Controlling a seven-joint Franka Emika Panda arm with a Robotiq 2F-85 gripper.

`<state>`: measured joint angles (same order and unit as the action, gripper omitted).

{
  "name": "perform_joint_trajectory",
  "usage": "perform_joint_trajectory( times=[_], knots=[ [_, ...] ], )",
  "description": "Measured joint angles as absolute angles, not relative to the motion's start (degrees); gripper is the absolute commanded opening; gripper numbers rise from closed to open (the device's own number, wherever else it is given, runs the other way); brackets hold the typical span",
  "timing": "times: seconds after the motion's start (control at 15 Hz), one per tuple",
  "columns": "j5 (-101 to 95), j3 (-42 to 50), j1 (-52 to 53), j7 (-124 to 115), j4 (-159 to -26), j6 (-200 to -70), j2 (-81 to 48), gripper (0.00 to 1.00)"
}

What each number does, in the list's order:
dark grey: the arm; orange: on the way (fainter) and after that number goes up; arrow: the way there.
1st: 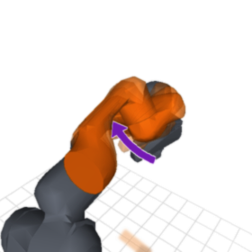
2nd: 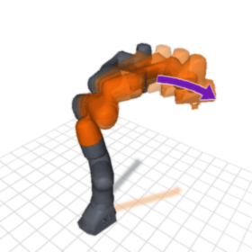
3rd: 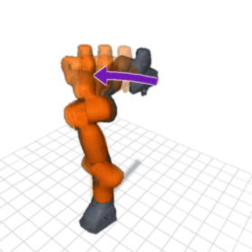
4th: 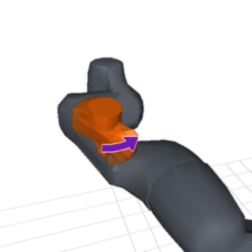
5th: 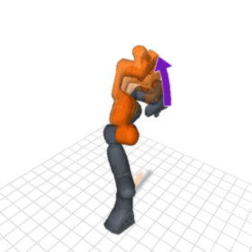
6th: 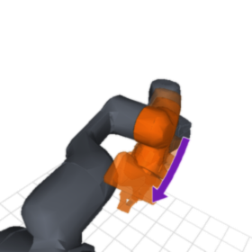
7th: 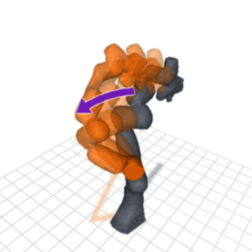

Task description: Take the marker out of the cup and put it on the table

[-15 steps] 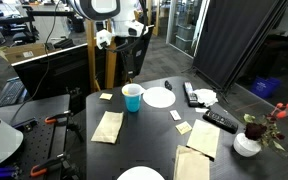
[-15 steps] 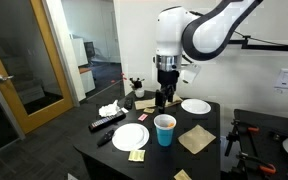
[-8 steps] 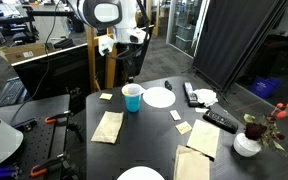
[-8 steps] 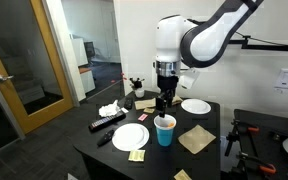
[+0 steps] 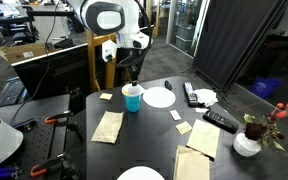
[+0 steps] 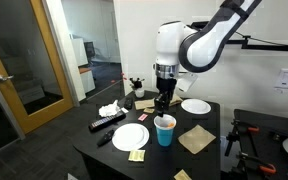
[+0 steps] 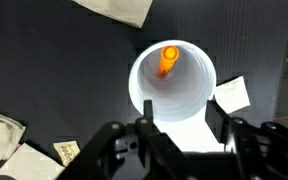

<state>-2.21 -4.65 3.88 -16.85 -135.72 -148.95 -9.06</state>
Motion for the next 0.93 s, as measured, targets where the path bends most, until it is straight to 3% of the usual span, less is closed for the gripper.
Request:
perform_joint_trajectory(
  times=[0.13, 0.67, 0.93],
  knots=[
    [-2.22, -4.42, 3.96, -16.85, -135.66, -149.04, -9.67, 0.39],
    [-2.22, -4.10, 4.56, -16.85, -135.17, -149.07, -11.50, 0.45],
    [-2.22, -3.65, 5.00, -16.85, -134.46, -149.06, -13.05, 0.42]
  ],
)
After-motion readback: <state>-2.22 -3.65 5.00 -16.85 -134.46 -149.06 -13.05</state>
